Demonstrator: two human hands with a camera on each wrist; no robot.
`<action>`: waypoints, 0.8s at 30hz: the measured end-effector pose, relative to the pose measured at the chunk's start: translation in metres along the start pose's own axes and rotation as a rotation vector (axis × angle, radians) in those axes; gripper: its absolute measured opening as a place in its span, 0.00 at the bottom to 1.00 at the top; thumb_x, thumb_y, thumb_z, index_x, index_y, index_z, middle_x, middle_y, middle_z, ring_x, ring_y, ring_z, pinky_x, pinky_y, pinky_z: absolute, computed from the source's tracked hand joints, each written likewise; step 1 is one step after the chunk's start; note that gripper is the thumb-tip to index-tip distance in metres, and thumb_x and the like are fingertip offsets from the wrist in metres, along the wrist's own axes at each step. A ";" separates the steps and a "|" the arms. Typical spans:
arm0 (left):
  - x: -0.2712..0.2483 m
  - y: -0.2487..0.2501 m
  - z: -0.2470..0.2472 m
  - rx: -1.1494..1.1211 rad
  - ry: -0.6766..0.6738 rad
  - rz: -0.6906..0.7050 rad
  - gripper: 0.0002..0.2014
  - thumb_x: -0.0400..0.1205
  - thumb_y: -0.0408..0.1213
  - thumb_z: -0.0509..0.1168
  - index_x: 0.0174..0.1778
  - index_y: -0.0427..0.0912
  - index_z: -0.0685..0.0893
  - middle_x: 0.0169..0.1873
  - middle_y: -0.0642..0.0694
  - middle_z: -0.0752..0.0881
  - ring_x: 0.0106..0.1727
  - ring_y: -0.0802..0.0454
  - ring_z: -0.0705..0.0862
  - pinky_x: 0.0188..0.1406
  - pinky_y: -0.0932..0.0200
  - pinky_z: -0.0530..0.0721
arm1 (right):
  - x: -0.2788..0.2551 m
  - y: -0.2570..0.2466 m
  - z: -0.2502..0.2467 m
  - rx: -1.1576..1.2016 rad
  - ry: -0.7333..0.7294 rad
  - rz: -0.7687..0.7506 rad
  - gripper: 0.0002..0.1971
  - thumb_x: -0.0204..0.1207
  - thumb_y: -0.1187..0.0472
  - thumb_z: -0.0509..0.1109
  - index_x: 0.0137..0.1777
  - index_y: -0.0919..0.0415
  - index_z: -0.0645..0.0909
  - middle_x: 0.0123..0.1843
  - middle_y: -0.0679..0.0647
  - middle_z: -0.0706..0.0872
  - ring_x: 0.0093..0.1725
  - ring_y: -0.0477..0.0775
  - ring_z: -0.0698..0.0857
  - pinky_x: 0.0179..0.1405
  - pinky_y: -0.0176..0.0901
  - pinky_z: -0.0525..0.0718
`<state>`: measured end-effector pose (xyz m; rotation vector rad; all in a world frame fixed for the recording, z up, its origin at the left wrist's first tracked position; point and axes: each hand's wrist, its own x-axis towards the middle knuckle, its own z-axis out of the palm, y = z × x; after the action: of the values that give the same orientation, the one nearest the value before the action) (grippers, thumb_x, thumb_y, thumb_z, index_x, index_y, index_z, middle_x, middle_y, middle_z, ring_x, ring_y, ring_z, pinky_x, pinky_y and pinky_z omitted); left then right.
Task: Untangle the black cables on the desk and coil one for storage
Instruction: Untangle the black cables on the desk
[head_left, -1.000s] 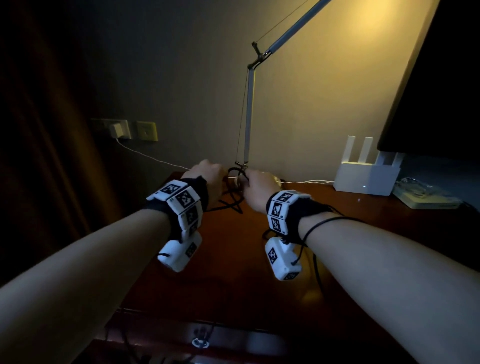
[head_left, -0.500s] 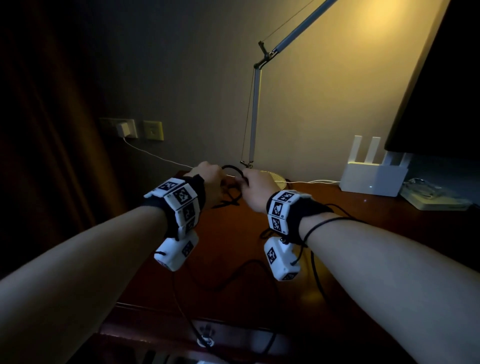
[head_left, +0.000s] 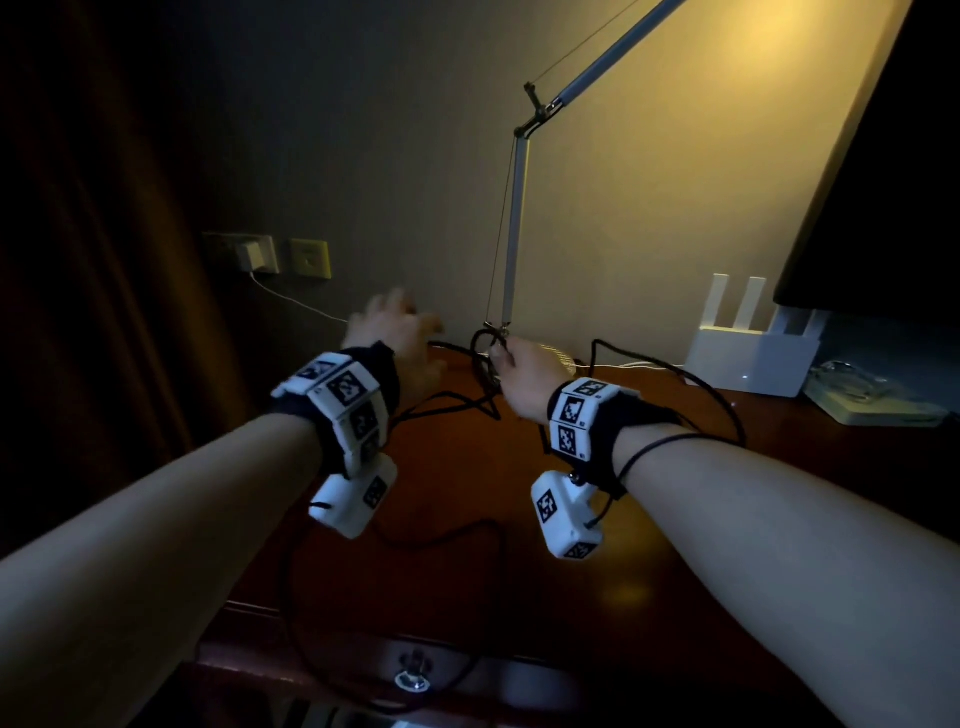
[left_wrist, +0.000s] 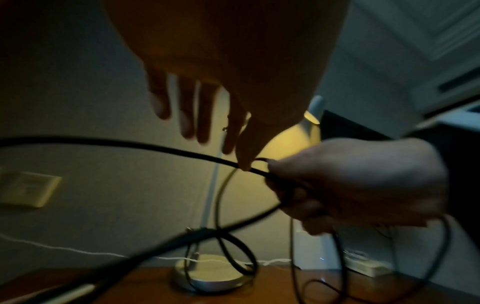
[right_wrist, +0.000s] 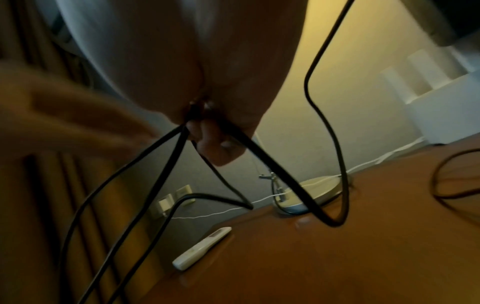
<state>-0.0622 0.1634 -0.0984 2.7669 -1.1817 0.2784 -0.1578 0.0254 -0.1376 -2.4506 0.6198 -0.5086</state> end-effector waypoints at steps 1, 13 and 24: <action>0.001 0.012 0.004 -0.020 -0.013 0.111 0.21 0.80 0.47 0.66 0.70 0.54 0.76 0.64 0.44 0.72 0.65 0.42 0.75 0.65 0.42 0.78 | 0.001 -0.003 0.001 0.003 -0.011 -0.014 0.19 0.88 0.51 0.53 0.57 0.67 0.77 0.42 0.62 0.83 0.38 0.61 0.82 0.29 0.44 0.74; 0.010 -0.030 -0.006 -0.141 0.125 -0.256 0.13 0.82 0.34 0.64 0.62 0.36 0.80 0.58 0.36 0.79 0.56 0.37 0.81 0.52 0.44 0.81 | -0.001 0.007 -0.006 -0.055 0.056 -0.005 0.18 0.88 0.51 0.51 0.42 0.61 0.74 0.33 0.54 0.77 0.36 0.58 0.80 0.31 0.44 0.74; -0.004 -0.047 -0.003 0.057 -0.100 -0.191 0.24 0.77 0.53 0.68 0.68 0.50 0.77 0.64 0.43 0.78 0.63 0.41 0.78 0.59 0.45 0.80 | -0.004 0.011 -0.008 -0.193 0.015 -0.041 0.14 0.89 0.53 0.50 0.47 0.60 0.70 0.34 0.50 0.73 0.39 0.56 0.75 0.38 0.44 0.68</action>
<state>-0.0315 0.1987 -0.0979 2.9477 -0.9325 0.1589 -0.1681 0.0161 -0.1384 -2.6479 0.6525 -0.5049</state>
